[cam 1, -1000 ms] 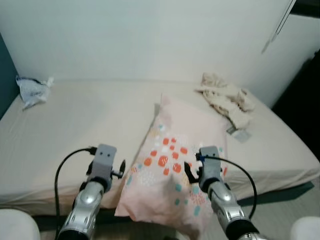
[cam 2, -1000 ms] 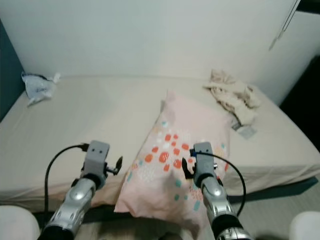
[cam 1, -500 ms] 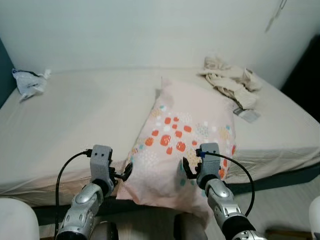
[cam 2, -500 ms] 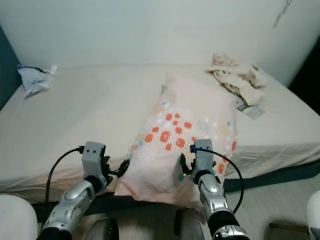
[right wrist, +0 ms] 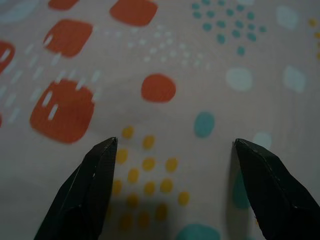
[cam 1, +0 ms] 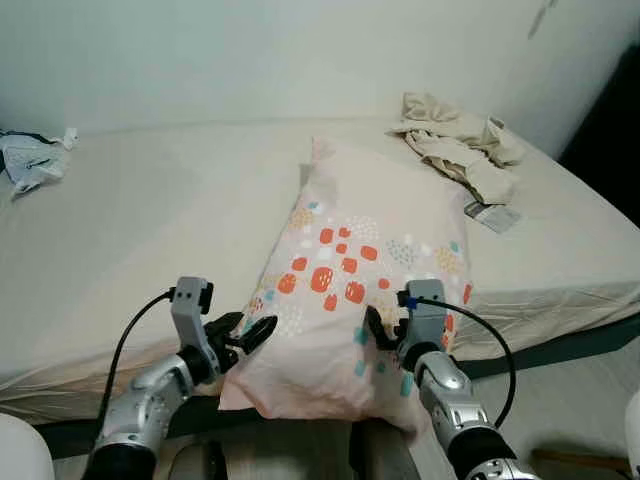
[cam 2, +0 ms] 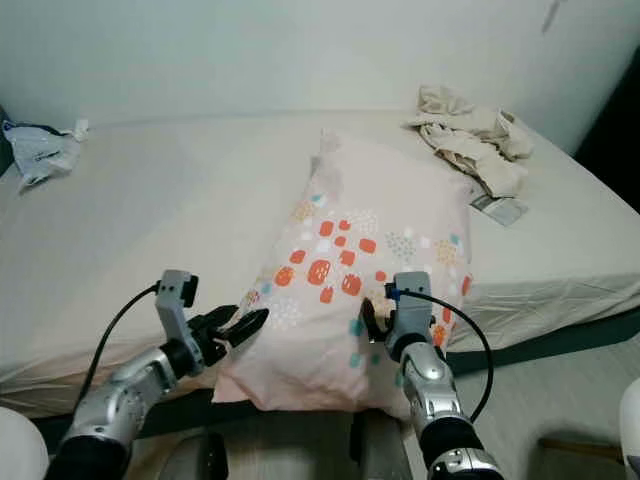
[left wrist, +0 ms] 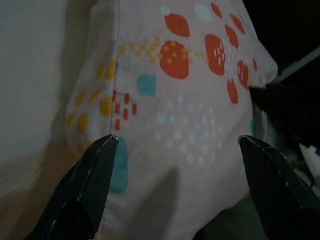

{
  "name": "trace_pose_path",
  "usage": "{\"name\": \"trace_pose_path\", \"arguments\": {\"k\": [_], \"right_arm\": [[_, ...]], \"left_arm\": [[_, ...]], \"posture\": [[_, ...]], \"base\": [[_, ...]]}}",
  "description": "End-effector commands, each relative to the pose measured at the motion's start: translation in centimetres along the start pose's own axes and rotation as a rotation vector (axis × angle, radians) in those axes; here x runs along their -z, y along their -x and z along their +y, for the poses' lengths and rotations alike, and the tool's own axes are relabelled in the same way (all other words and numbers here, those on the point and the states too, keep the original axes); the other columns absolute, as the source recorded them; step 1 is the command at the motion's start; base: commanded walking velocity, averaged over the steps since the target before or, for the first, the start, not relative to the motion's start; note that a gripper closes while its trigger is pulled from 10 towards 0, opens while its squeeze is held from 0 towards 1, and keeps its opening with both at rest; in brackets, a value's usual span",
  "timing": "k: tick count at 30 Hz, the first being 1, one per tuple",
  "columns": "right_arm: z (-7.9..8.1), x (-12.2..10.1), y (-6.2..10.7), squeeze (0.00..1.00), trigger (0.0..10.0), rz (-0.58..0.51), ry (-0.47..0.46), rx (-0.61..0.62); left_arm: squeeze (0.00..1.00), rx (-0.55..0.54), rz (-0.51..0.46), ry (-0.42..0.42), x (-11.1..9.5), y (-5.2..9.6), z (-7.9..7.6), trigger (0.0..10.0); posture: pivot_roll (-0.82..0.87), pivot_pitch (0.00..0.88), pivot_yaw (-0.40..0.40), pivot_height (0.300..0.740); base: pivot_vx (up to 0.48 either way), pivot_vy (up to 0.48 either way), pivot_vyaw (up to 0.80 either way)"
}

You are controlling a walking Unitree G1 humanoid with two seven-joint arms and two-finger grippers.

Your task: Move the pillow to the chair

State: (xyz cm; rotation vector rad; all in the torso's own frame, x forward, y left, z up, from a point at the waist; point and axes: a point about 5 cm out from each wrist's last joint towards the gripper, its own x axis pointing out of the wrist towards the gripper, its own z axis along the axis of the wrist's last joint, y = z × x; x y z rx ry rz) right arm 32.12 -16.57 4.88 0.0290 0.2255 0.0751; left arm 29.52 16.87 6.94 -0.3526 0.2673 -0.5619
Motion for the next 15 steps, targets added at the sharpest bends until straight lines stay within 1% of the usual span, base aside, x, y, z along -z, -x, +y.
{"name": "trace_pose_path", "arguments": {"k": [1,2,3,4,6,8,10,13,14,15], "right_arm": [[-0.2,0.1,0.1,0.00,10.0,0.009,-0.016,0.009],[-0.1,0.1,0.1,0.00,10.0,0.006,-0.017,0.009],[-0.1,0.1,0.1,0.00,10.0,0.006,-0.017,0.009],[-0.1,0.1,0.2,0.00,10.0,0.005,-0.020,0.008],[-0.1,0.2,0.2,0.00,10.0,0.004,-0.023,0.005],[0.0,0.1,0.2,0.00,10.0,0.003,-0.019,0.000],[0.1,0.1,0.2,0.00,10.0,0.002,-0.022,-0.006],[0.3,0.0,0.2,0.00,10.0,-0.001,-0.030,-0.024],[0.4,-0.1,0.3,0.00,10.0,-0.011,-0.046,-0.039],[0.4,-0.1,0.3,0.00,10.0,-0.011,-0.046,-0.039]], "left_arm": [[0.00,0.003,0.086,-0.035,1.3,0.2,0.2,10.0],[0.00,0.008,0.131,-0.059,2.0,0.3,0.3,10.0],[0.00,0.008,0.131,-0.059,2.0,0.3,0.3,10.0],[0.00,0.022,0.165,-0.063,2.6,0.3,0.2,10.0],[0.00,0.029,0.202,-0.058,3.2,0.2,0.1,10.0],[0.00,-0.013,0.243,-0.126,3.8,0.1,0.4,10.0],[0.00,-0.055,0.248,-0.145,3.9,0.0,0.7,10.0],[0.00,-0.105,0.230,-0.142,3.7,-0.1,1.1,10.0],[0.00,-0.120,0.220,-0.144,3.6,-0.1,1.2,10.0],[0.00,-0.120,0.220,-0.144,3.6,-0.1,1.2,10.0]], "posture": [[-0.05,0.075,-0.056,0.589],[-0.05,0.077,-0.054,0.589],[-0.05,0.077,-0.054,0.589],[-0.05,0.078,-0.056,0.589],[-0.05,0.081,-0.059,0.589],[-0.05,0.082,-0.057,0.589],[-0.05,0.084,-0.057,0.589],[-0.05,0.085,-0.056,0.581],[-0.05,0.085,-0.056,0.576],[-0.05,0.085,-0.056,0.576]], "base": [[0.000,0.000,0.00],[0.000,0.000,0.00],[0.000,0.000,0.00],[0.000,0.000,0.00],[0.000,0.000,0.00],[0.000,0.000,0.00],[0.000,0.000,0.00],[0.000,0.000,0.00],[0.000,0.000,0.00],[0.000,0.000,0.00]]}}
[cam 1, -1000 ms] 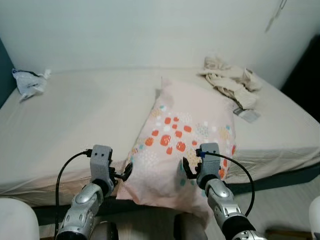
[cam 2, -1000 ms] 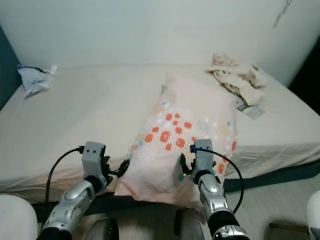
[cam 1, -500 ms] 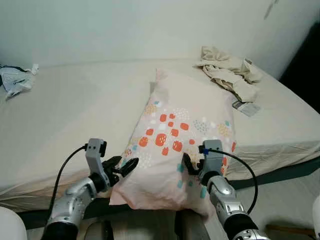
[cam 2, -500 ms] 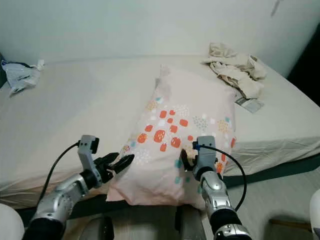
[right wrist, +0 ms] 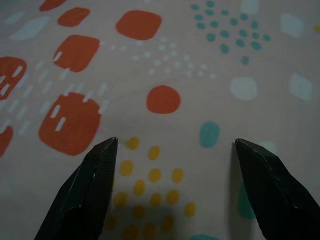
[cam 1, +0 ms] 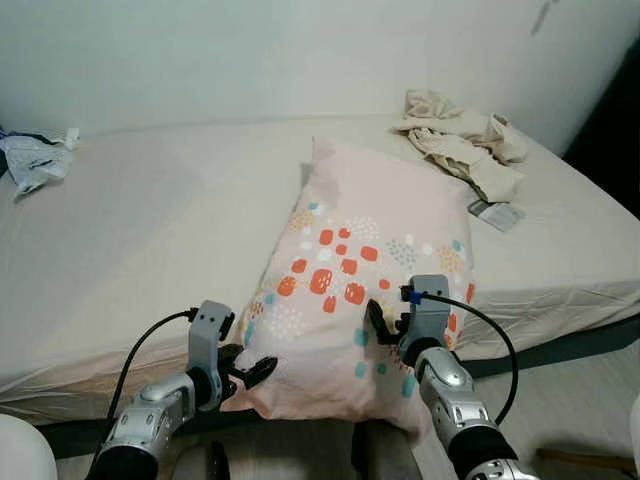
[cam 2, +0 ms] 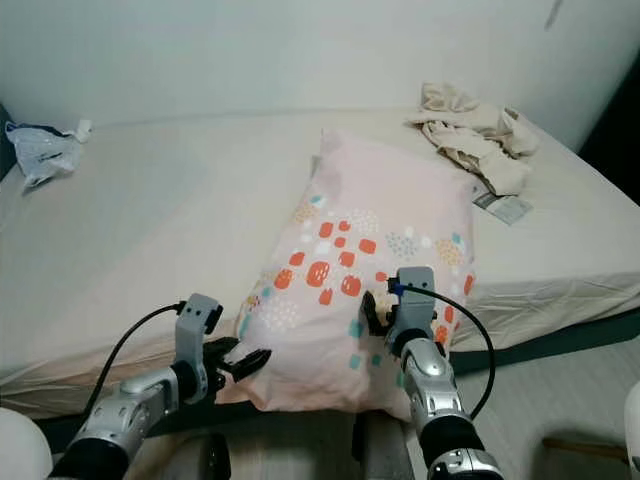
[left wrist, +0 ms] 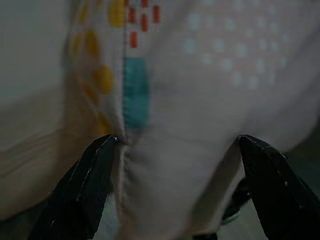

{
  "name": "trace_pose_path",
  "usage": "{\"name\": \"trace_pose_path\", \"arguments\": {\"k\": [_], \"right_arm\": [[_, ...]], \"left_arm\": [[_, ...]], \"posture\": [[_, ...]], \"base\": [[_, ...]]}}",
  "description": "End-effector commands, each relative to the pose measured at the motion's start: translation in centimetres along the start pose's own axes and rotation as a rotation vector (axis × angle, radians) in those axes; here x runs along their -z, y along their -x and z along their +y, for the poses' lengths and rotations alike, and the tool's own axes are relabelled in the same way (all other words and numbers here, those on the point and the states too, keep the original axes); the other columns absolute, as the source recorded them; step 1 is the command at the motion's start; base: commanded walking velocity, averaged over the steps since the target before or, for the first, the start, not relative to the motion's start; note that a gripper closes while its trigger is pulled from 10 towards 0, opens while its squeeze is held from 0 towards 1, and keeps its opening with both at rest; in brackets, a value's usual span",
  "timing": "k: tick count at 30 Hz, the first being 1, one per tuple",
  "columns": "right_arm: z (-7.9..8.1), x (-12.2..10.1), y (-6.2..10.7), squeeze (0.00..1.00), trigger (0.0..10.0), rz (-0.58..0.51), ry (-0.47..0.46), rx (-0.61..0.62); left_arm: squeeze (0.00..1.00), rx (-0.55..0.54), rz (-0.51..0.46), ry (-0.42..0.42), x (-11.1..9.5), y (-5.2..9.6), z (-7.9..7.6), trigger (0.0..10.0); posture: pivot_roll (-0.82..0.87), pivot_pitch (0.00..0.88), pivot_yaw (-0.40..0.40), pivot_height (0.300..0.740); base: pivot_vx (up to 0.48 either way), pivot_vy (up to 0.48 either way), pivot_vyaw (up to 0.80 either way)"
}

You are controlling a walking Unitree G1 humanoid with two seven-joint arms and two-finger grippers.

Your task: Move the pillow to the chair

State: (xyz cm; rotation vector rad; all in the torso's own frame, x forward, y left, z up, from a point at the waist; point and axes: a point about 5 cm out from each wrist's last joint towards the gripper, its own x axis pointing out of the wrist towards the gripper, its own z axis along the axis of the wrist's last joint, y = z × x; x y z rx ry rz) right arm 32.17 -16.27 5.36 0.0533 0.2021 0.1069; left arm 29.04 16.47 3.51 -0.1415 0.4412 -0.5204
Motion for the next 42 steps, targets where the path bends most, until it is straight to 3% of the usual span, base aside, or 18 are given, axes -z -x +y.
{"name": "trace_pose_path", "arguments": {"k": [1,5,7,8,9,14,16,20,23,29,30,31,32,33,35,42], "right_arm": [[0.3,0.3,0.3,0.00,10.0,0.004,-0.035,-0.020],[2.0,-0.1,0.6,0.00,10.0,-0.032,0.026,-0.200],[3.7,-0.2,1.5,0.00,10.0,-0.046,0.104,-0.381],[3.7,-0.2,1.5,0.00,10.0,-0.046,0.104,-0.381],[4.2,0.0,2.4,0.00,10.0,-0.039,0.172,-0.480],[3.5,0.3,2.5,0.00,10.0,-0.024,0.197,-0.465],[3.0,0.3,2.3,0.00,10.0,-0.023,0.170,-0.418],[2.5,-0.2,2.1,0.00,10.0,-0.031,0.141,-0.384],[2.1,-0.4,2.2,0.00,10.0,-0.033,0.140,-0.372],[1.0,-0.3,2.6,0.00,10.0,-0.025,0.126,-0.333],[0.6,-0.3,2.6,0.00,10.0,-0.024,0.121,-0.315],[0.4,-0.3,2.6,0.00,10.0,-0.025,0.122,-0.300],[0.4,-0.3,2.6,0.00,10.0,-0.025,0.122,-0.300],[0.1,-0.4,2.6,0.00,10.0,-0.026,0.123,-0.289],[-0.4,-0.8,2.5,0.00,10.0,-0.039,0.114,-0.262],[-1.5,-1.5,2.8,0.00,10.0,-0.077,0.110,-0.211]], "left_arm": [[0.00,-0.042,-0.005,0.008,0.1,0.1,0.5,10.0],[0.00,-0.073,-0.101,0.068,-1.2,0.2,1.0,10.0],[0.00,-0.066,-0.145,0.119,-1.8,0.4,1.3,10.0],[0.00,-0.066,-0.145,0.119,-1.8,0.4,1.3,10.0],[0.00,-0.037,-0.144,0.172,-1.8,0.7,1.6,10.0],[0.00,0.032,-0.100,0.207,-1.3,0.8,1.3,10.0],[0.00,0.101,-0.085,0.299,-1.0,0.8,0.8,10.0],[0.00,0.163,-0.088,0.391,-1.1,1.0,0.4,10.0],[0.00,0.184,-0.068,0.388,-0.9,1.1,0.3,10.0],[0.00,0.253,-0.023,0.289,-0.4,0.6,-1.5,10.0],[0.00,0.279,0.001,0.251,-0.1,0.3,-2.1,7.2],[0.00,0.288,0.040,0.206,0.3,0.0,-2.5,2.2],[0.00,0.288,0.040,0.206,0.3,0.0,-2.5,2.2],[0.00,0.287,0.072,0.164,0.6,-0.2,-2.7,0.0],[0.00,0.224,0.107,0.083,1.0,-0.6,-2.5,0.0],[0.00,0.093,0.088,0.052,0.3,-1.0,-1.5,0.0]], "posture": [[-0.05,0.085,-0.056,0.571],[-0.05,0.085,-0.055,0.561],[-0.05,0.085,-0.056,0.561],[-0.05,0.085,-0.056,0.561],[-0.05,0.084,-0.058,0.561],[-0.05,0.084,-0.061,0.561],[-0.05,0.086,-0.060,0.561],[-0.05,0.088,-0.058,0.561],[-0.06,0.088,-0.057,0.561],[-0.06,0.088,-0.054,0.561],[-0.06,0.089,-0.054,0.561],[-0.06,0.092,-0.052,0.561],[-0.06,0.092,-0.052,0.561],[-0.06,0.092,-0.051,0.561],[-0.07,0.094,-0.046,0.561],[-0.07,0.096,-0.043,0.561]], "base": [[0.000,0.000,0.00],[0.000,0.000,0.00],[0.000,0.000,0.00],[0.000,0.000,0.00],[0.000,0.000,0.00],[0.000,0.000,0.00],[0.000,0.000,0.00],[0.000,0.000,0.00],[0.000,0.000,0.00],[0.000,0.000,0.00],[0.000,0.000,0.00],[0.000,0.000,0.00],[0.000,0.000,0.00],[0.000,0.000,0.00],[0.000,0.000,0.00],[0.000,0.000,0.00]]}}
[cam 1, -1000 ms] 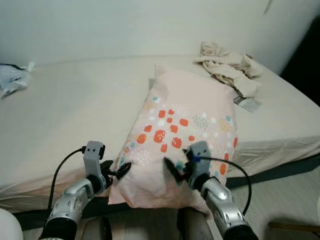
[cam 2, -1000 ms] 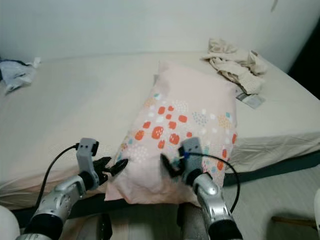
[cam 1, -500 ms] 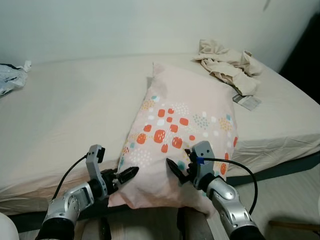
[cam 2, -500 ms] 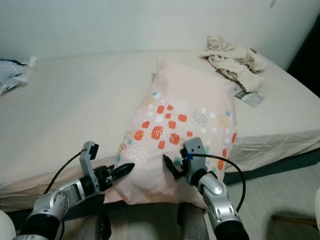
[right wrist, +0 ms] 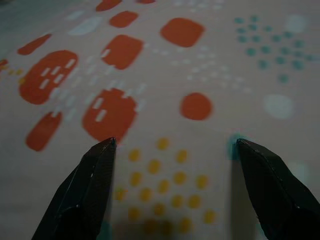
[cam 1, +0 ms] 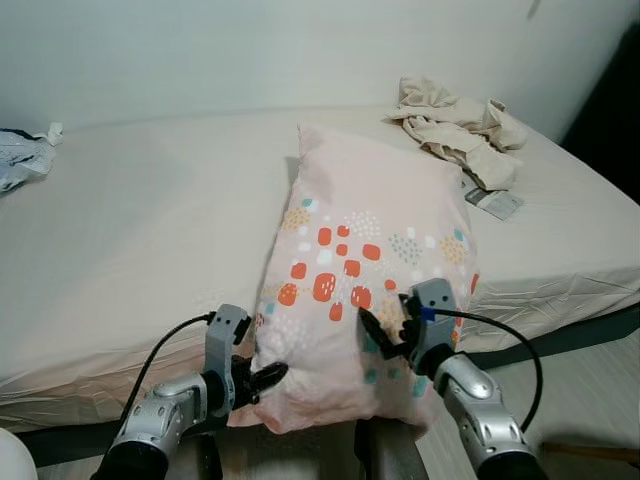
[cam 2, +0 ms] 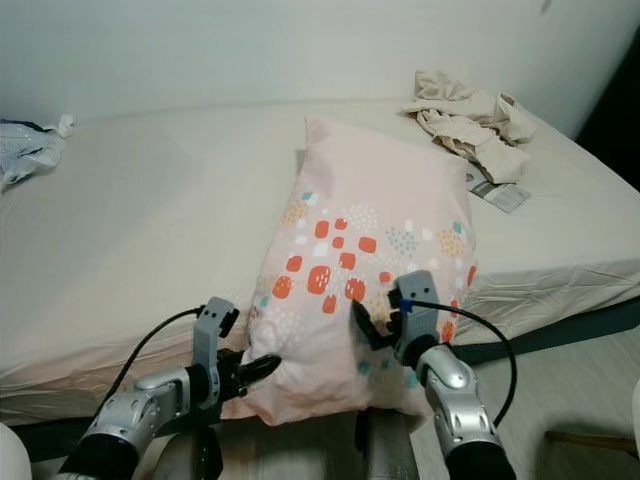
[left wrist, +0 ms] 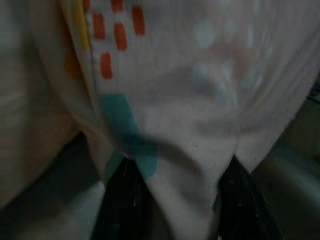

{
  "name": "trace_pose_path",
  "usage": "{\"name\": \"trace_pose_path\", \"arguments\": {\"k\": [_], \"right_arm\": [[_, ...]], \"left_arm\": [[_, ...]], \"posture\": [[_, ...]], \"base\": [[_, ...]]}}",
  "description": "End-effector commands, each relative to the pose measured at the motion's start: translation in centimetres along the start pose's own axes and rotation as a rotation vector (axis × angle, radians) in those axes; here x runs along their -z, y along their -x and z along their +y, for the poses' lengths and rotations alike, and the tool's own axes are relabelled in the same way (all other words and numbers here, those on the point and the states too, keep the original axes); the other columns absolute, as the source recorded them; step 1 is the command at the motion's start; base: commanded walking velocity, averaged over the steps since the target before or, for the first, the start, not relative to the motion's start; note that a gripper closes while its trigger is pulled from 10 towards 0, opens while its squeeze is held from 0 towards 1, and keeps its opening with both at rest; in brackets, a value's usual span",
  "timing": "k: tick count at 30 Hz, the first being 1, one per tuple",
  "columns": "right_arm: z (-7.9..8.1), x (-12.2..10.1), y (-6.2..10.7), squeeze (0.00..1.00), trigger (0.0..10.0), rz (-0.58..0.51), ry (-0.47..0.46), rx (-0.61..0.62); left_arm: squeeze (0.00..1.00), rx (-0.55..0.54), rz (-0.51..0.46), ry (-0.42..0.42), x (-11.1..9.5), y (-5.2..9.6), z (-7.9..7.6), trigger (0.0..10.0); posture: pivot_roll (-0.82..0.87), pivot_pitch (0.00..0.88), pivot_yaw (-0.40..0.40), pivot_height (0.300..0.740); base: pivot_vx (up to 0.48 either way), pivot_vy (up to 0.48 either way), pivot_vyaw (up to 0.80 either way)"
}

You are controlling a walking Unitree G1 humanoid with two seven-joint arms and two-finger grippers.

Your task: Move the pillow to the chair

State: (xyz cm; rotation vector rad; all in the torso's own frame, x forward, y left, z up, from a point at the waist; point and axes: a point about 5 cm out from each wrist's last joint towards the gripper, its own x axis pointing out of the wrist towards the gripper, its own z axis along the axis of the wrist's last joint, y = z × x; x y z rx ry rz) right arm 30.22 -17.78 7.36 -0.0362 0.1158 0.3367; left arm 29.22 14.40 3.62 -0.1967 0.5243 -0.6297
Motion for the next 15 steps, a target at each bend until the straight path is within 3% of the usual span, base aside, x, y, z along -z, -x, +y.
{"name": "trace_pose_path", "arguments": {"k": [1,5,8,11,12,14,15], "right_arm": [[-0.6,0.0,0.5,0.00,10.0,-0.012,-0.006,0.034],[-3.4,-0.3,1.1,0.00,10.0,-0.033,-0.031,0.224],[-4.0,-0.3,1.3,0.00,10.0,-0.035,-0.040,0.259],[-5.7,-0.4,1.9,0.00,10.0,-0.043,-0.078,0.366],[-5.7,-0.4,1.9,0.00,10.0,-0.043,-0.078,0.366],[-6.2,-0.4,2.2,0.00,10.0,-0.043,-0.075,0.394],[-6.2,-0.4,2.2,0.00,10.0,-0.043,-0.075,0.394]], "left_arm": [[0.00,-0.030,0.001,0.000,0.2,0.1,0.3,0.0],[0.00,-0.076,-0.025,-0.043,-1.1,-0.4,0.8,0.0],[0.00,-0.085,-0.032,-0.057,-1.4,-0.5,0.9,0.0],[0.00,-0.141,-0.054,-0.190,-3.8,-1.3,1.3,0.0],[0.00,-0.141,-0.054,-0.190,-3.8,-1.3,1.3,0.0],[0.00,-0.199,-0.094,-0.308,-6.6,-1.6,1.7,0.0],[0.00,-0.199,-0.094,-0.308,-6.6,-1.6,1.7,0.0]], "posture": [[-0.07,0.097,-0.042,0.561],[-0.08,0.097,-0.037,0.561],[-0.08,0.097,-0.036,0.561],[-0.08,0.096,-0.032,0.561],[-0.08,0.096,-0.032,0.561],[-0.08,0.094,-0.026,0.561],[-0.08,0.094,-0.026,0.561]], "base": [[0.000,0.000,0.00],[0.000,0.000,0.00],[0.000,0.000,0.00],[0.000,0.000,0.00],[0.000,0.000,0.00],[0.000,0.000,0.00],[0.000,0.000,0.00]]}}
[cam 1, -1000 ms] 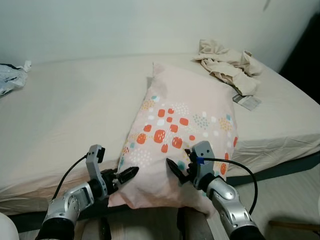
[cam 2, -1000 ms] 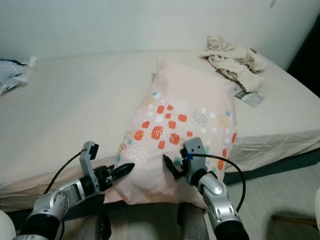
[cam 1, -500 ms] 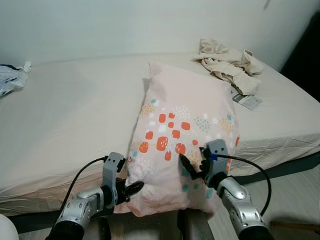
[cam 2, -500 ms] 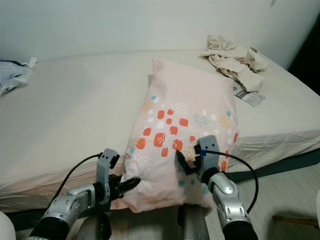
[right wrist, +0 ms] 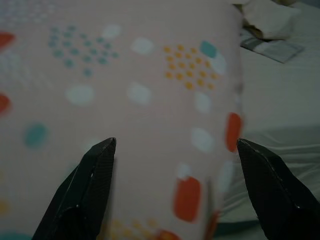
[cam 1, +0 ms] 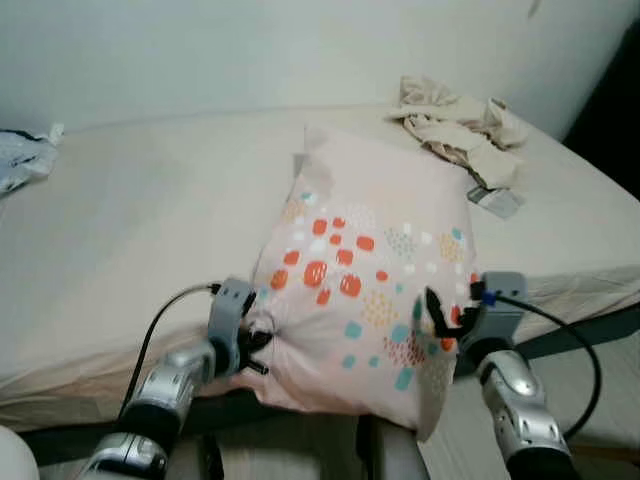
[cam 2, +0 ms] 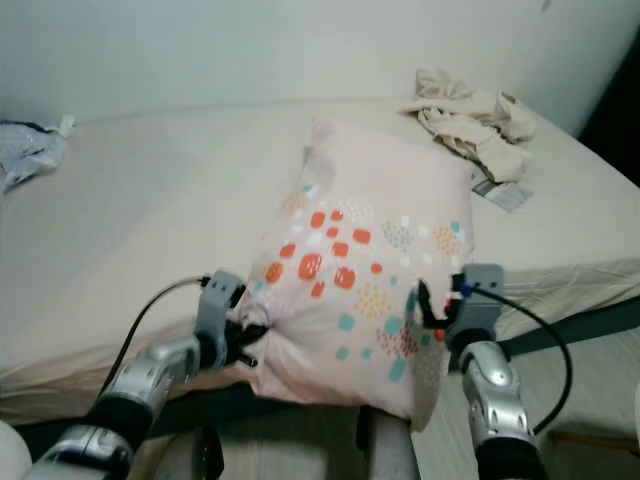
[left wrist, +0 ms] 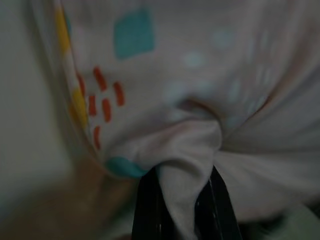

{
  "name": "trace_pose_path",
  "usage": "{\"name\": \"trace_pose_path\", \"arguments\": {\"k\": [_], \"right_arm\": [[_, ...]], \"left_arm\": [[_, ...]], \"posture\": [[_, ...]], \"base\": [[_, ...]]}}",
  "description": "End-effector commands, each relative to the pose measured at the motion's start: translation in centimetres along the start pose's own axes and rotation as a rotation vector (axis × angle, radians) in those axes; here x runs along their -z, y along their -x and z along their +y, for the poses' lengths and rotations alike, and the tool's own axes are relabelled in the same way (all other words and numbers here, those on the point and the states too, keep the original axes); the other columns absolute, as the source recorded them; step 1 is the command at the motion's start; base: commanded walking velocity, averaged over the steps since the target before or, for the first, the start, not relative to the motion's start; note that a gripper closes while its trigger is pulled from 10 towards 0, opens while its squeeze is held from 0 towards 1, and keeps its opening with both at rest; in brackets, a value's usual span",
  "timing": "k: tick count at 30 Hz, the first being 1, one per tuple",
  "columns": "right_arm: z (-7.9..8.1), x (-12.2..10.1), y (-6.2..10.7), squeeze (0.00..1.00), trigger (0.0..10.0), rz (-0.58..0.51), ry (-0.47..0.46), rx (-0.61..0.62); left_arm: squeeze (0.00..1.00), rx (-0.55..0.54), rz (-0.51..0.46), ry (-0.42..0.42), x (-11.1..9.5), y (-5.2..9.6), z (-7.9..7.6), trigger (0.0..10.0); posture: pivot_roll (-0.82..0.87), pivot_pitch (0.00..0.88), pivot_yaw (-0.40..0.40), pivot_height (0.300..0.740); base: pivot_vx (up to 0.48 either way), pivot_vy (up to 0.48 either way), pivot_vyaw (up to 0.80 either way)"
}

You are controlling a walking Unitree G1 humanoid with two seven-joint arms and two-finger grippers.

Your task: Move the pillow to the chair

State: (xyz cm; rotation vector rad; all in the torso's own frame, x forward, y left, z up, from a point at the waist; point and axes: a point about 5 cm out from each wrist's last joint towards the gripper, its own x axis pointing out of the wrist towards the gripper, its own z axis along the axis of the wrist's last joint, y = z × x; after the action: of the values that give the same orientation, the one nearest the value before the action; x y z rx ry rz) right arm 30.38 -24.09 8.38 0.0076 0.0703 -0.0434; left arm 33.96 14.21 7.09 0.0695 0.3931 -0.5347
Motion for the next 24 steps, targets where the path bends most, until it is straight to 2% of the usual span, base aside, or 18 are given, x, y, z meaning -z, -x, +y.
{"name": "trace_pose_path", "arguments": {"k": [1,2,3,4,5,8,10,12,13,15,17,18,20,21,22,24], "right_arm": [[-0.4,0.3,0.1,0.00,10.0,0.005,-0.013,0.021],[-0.4,0.3,0.1,0.00,10.0,0.002,-0.012,0.024],[-0.4,0.3,0.1,0.00,10.0,0.002,-0.012,0.024],[-0.2,0.3,0.2,0.00,10.0,-0.001,-0.012,0.027],[-0.1,0.4,0.2,0.00,10.0,0.001,-0.014,0.027],[0.1,0.7,0.2,0.00,10.0,0.007,-0.013,0.023],[0.2,0.7,0.1,0.00,10.0,0.008,-0.013,0.019],[0.3,0.6,0.1,0.00,10.0,0.008,-0.012,0.017],[0.4,0.6,0.0,0.00,10.0,0.007,-0.011,0.015],[0.4,0.6,-0.1,0.00,10.0,0.007,-0.011,0.013],[0.5,0.6,-0.1,0.00,10.0,0.008,-0.010,0.012],[0.4,0.6,0.0,0.00,10.0,0.008,-0.010,0.012],[0.4,0.7,0.0,0.00,10.0,0.009,-0.011,0.011],[0.5,0.7,0.0,0.00,10.0,0.013,-0.011,0.009],[0.7,0.9,0.1,0.00,10.0,0.017,-0.011,0.005],[0.8,1.0,0.1,0.00,10.0,0.023,-0.011,0.000]], "left_arm": [[0.00,-0.090,-0.064,-0.128,-2.8,0.1,1.8,0.0],[0.00,-0.119,-0.086,-0.182,-4.1,0.1,2.3,0.0],[0.00,-0.119,-0.086,-0.182,-4.1,0.1,2.3,0.0],[0.00,-0.192,-0.145,-0.280,-7.4,0.8,4.1,0.0],[0.00,-0.248,-0.169,-0.338,-9.3,1.4,5.3,0.0],[0.00,-0.367,-0.189,-0.455,-12.0,2.7,7.3,0.0],[0.00,-0.446,-0.182,-0.527,-12.9,3.3,8.3,0.0],[0.00,-0.497,-0.180,-0.565,-13.4,3.8,8.9,0.0],[0.00,-0.571,-0.175,-0.621,-13.9,4.3,9.6,0.0],[0.00,-0.651,-0.172,-0.682,-14.4,5.0,10.4,0.0],[0.00,-0.641,-0.155,-0.684,-14.1,4.8,10.3,0.0],[0.00,-0.586,-0.146,-0.649,-13.4,4.3,9.9,0.0],[0.00,-0.546,-0.141,-0.623,-12.9,3.9,9.6,0.0],[0.00,-0.461,-0.137,-0.567,-11.8,3.1,8.7,1.3],[0.00,-0.399,-0.144,-0.507,-10.7,2.4,7.7,10.0],[0.00,-0.361,-0.157,-0.432,-9.3,1.6,6.7,10.0]], "posture": [[-0.08,0.093,-0.024,0.561],[-0.08,0.093,-0.023,0.561],[-0.08,0.093,-0.023,0.561],[-0.08,0.090,-0.024,0.561],[-0.08,0.087,-0.028,0.561],[-0.07,0.087,-0.031,0.561],[-0.07,0.086,-0.034,0.561],[-0.07,0.086,-0.034,0.561],[-0.07,0.086,-0.033,0.561],[-0.07,0.086,-0.032,0.561],[-0.07,0.084,-0.031,0.561],[-0.07,0.082,-0.033,0.561],[-0.07,0.082,-0.033,0.561],[-0.07,0.083,-0.035,0.561],[-0.07,0.084,-0.036,0.561],[-0.08,0.088,-0.038,0.561]], "base": [[0.000,0.000,0.00],[0.000,0.000,0.00],[0.000,0.000,0.00],[0.000,0.000,0.00],[0.000,0.000,0.00],[0.000,0.000,0.00],[0.000,0.000,0.00],[0.000,0.000,0.00],[0.000,0.000,0.00],[0.000,0.000,0.00],[0.000,0.000,0.00],[0.000,0.000,0.00],[0.000,0.000,0.00],[0.000,0.000,0.00],[0.000,0.000,0.00],[0.000,0.000,0.00]]}}
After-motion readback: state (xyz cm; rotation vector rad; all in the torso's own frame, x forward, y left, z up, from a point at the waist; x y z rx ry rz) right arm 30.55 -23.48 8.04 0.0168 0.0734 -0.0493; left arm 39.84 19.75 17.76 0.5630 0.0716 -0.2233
